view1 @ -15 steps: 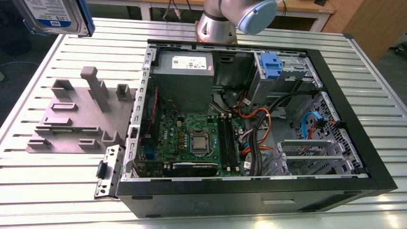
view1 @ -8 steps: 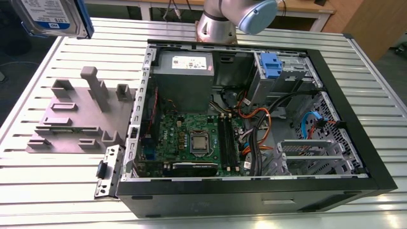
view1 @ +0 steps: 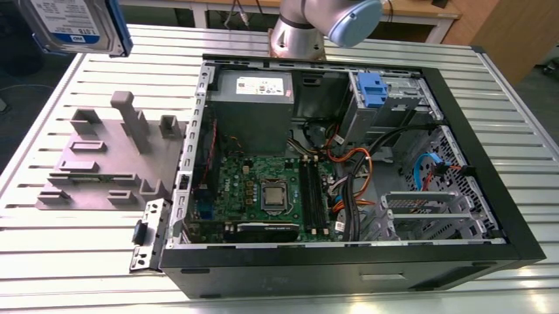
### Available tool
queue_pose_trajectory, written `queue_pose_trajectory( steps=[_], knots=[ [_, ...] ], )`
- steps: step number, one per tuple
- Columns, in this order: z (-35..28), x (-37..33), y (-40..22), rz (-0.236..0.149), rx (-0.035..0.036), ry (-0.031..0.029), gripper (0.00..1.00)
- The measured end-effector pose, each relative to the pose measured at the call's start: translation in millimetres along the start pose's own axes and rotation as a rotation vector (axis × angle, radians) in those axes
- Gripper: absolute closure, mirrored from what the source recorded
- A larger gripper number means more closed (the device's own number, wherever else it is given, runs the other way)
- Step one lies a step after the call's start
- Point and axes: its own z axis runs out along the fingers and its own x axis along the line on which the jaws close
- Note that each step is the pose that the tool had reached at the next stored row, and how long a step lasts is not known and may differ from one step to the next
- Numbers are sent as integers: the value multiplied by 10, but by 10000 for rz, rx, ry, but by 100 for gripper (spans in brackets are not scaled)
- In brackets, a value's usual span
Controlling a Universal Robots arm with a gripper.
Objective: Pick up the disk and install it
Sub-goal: 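Pick up the disk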
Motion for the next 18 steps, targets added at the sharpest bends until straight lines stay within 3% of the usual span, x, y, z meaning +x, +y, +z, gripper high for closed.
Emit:
queue_pose_trajectory(
  steps=[9,18],
  knots=[
    [2,32,-150,0,1,21,64],
    [4,51,-215,0,1,39,64]
  ],
)
